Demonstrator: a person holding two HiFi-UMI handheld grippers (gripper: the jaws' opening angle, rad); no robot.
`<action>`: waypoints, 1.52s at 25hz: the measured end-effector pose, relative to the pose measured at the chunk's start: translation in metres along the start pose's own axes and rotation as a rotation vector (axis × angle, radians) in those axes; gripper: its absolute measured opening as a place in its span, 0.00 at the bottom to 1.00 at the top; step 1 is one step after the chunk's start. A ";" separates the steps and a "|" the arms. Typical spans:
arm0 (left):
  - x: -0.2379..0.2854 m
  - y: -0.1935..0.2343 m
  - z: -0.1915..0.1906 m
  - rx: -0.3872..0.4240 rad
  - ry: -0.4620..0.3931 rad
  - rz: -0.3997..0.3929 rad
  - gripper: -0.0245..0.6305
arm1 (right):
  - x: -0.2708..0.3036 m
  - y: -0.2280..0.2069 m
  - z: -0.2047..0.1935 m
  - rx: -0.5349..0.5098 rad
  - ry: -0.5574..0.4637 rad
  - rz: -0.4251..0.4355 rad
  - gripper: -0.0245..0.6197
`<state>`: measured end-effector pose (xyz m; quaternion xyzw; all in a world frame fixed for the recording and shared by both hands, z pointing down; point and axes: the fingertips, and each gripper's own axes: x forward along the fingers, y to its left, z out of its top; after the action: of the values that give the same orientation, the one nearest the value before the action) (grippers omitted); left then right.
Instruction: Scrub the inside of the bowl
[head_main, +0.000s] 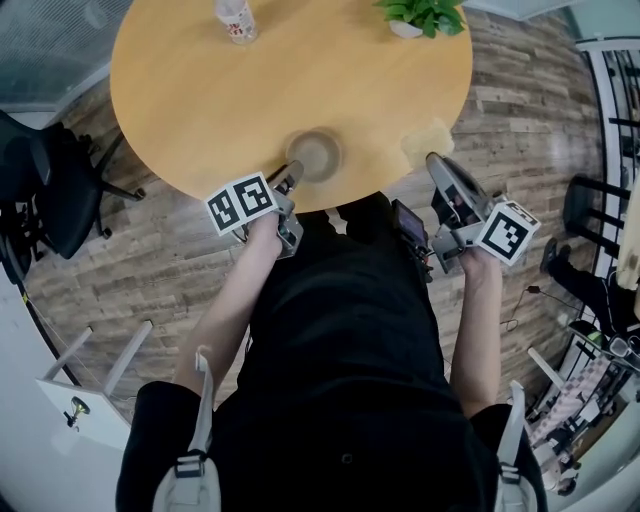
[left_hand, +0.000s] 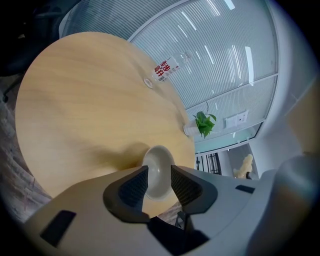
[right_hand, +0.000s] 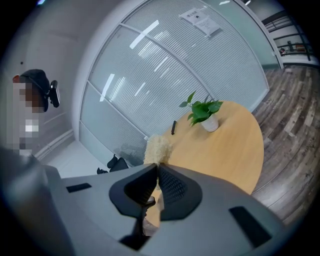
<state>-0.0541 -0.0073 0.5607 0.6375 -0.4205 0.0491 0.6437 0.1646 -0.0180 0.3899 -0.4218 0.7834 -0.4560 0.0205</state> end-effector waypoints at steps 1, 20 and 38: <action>-0.002 0.001 0.001 0.000 -0.007 -0.001 0.25 | 0.003 0.002 0.000 -0.005 0.002 0.011 0.08; -0.089 -0.072 0.068 0.415 -0.322 -0.038 0.11 | 0.047 0.044 0.010 -0.113 0.011 0.194 0.08; -0.091 -0.142 0.048 0.709 -0.346 -0.220 0.06 | 0.034 0.036 -0.010 -0.263 0.083 0.186 0.07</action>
<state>-0.0510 -0.0315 0.3871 0.8599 -0.4089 0.0139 0.3054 0.1153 -0.0256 0.3814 -0.3273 0.8722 -0.3627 -0.0253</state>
